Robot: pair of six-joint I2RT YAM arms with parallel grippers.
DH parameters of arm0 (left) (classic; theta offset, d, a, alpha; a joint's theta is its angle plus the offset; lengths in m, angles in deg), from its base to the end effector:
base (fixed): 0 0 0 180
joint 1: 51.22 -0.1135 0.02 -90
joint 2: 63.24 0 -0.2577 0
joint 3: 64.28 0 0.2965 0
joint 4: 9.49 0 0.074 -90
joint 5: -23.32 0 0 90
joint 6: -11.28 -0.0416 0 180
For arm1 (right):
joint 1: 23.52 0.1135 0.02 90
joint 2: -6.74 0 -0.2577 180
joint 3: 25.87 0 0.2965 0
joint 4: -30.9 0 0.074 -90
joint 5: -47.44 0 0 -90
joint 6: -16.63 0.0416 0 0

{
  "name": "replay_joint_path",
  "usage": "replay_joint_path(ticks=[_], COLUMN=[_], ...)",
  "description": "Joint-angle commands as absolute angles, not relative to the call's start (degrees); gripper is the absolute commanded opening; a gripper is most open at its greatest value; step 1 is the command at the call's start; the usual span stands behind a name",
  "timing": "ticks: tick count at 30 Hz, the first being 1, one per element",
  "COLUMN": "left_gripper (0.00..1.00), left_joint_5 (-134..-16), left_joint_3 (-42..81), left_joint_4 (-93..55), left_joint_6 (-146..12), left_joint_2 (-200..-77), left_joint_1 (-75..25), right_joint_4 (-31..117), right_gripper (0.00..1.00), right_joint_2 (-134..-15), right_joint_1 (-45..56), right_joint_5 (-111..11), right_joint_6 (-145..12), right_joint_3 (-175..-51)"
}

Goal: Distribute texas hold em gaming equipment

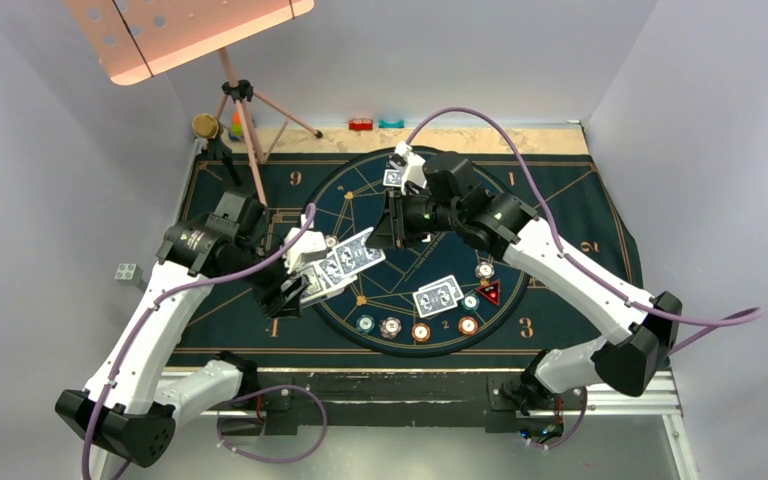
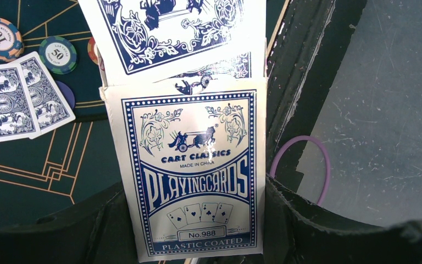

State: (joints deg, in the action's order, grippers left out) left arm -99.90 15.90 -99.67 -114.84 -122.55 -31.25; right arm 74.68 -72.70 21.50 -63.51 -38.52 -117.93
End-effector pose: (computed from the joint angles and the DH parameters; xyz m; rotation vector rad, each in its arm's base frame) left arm 0.1839 -0.0911 0.3390 1.3584 2.2464 -0.7070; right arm 0.2430 0.2642 0.3732 -0.4446 2.2793 1.1636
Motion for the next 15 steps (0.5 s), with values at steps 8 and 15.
replay_joint_path(ticks=[8,15], left_gripper=[0.0,0.0], left_joint_5=[-101.7,-101.5], left_joint_3=[16.7,16.3], left_joint_4=[-98.5,-98.2], left_joint_6=[-115.1,-115.1], left_joint_2=[-121.6,-121.7], left_joint_1=[-31.1,-31.1], right_joint_4=[74.4,72.9], right_gripper=[0.12,0.03], right_joint_2=[-70.6,-69.3], right_joint_1=[21.7,21.7], right_joint_5=[-64.4,-68.1], right_joint_6=[-39.9,-38.9], right_joint_3=[-121.7,-123.5])
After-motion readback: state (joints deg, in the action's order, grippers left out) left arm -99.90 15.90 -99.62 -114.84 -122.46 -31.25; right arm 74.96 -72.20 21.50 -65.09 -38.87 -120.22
